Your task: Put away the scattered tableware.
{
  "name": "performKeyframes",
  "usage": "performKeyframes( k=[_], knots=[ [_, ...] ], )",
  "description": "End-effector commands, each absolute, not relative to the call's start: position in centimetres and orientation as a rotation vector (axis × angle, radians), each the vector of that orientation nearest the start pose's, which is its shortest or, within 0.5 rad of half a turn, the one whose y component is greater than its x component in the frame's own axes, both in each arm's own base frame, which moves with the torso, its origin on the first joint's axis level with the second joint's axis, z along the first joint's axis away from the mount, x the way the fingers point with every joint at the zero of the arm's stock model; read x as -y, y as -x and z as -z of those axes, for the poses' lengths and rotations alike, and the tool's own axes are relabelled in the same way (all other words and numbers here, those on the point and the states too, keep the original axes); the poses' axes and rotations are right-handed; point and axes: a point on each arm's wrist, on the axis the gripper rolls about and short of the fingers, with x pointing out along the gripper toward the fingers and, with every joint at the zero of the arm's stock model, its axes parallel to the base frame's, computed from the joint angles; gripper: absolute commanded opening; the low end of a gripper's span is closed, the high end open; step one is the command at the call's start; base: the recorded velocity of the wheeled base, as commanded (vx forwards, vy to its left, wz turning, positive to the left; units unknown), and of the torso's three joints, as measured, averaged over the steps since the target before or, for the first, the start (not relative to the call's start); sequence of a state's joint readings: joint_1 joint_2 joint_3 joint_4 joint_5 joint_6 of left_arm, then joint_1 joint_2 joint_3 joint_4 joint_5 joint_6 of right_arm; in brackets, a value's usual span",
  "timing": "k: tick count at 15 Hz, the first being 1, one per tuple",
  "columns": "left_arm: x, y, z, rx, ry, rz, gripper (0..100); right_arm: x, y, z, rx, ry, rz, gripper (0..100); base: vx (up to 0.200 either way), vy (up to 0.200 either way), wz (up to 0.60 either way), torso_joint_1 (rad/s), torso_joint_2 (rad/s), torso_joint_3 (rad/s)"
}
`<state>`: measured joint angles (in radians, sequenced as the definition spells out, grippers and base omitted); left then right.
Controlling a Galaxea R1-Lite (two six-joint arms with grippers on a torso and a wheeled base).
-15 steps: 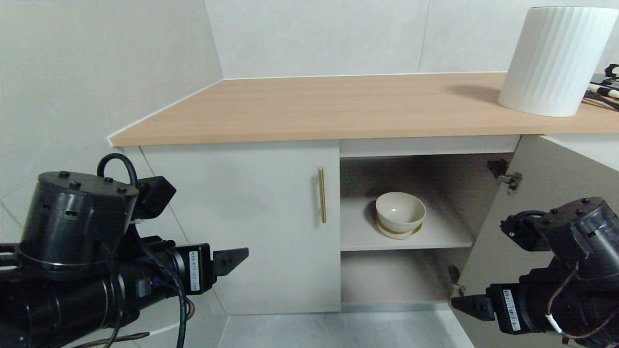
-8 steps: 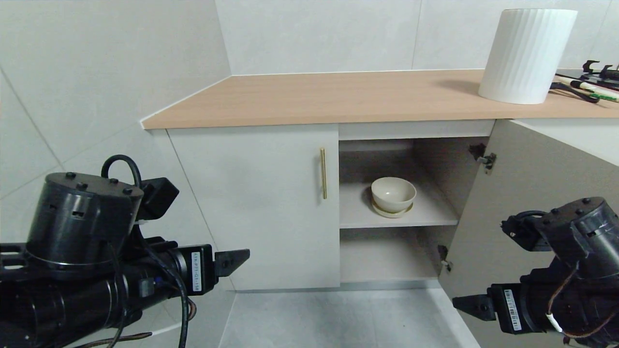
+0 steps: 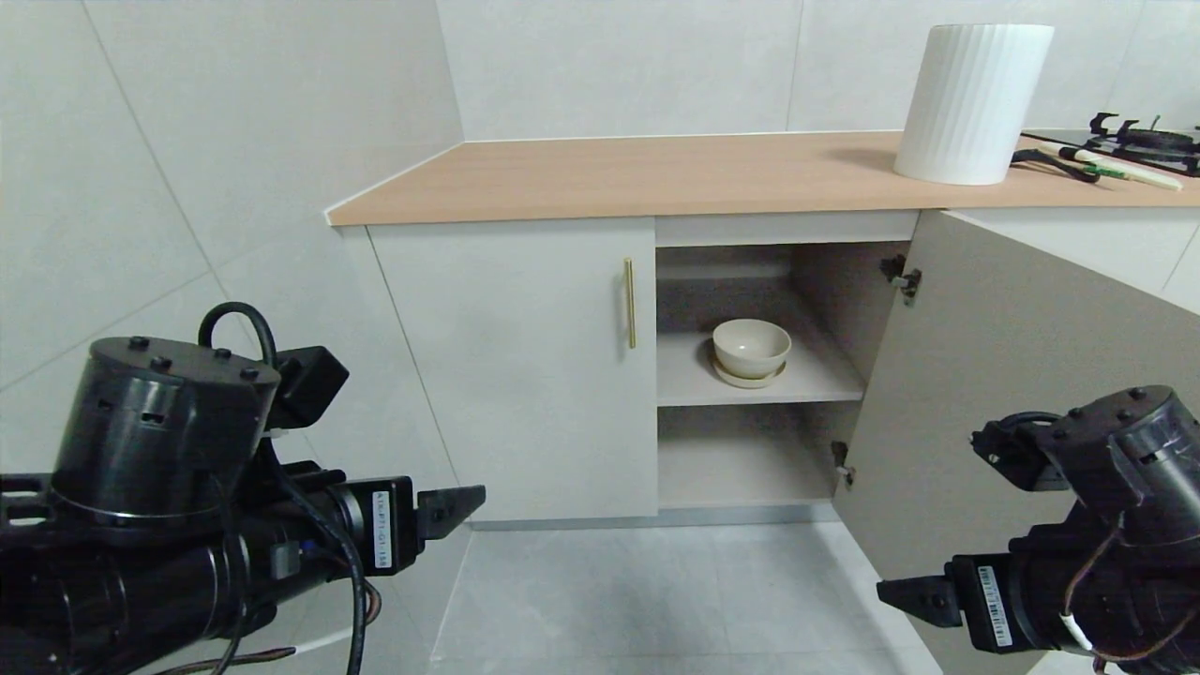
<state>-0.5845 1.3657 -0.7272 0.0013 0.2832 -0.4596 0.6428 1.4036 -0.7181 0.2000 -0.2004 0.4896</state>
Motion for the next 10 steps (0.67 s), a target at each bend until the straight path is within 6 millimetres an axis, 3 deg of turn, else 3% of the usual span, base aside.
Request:
performKeyframes(
  k=[1, 9, 10],
  knots=[
    [10.9, -17.5, -18.9, -0.635, 0.173, 0.15, 100, -11.5, -16.2, -16.4, -0.886, -0.091, -0.201, 100, 0.0, 0.0, 0.0, 0.0, 0.0, 0.0],
    [10.9, -17.5, -18.9, -0.633, 0.171, 0.148, 100, -11.0, -15.5, -17.2, -0.886, -0.087, -0.199, 100, 0.0, 0.0, 0.0, 0.0, 0.0, 0.0],
    [10.8, -17.6, -18.9, -0.632, 0.171, 0.147, 100, -10.7, -15.1, -17.8, -0.889, -0.084, -0.199, 100, 0.0, -0.2, 0.0, 0.002, 0.01, 0.002]
  ],
)
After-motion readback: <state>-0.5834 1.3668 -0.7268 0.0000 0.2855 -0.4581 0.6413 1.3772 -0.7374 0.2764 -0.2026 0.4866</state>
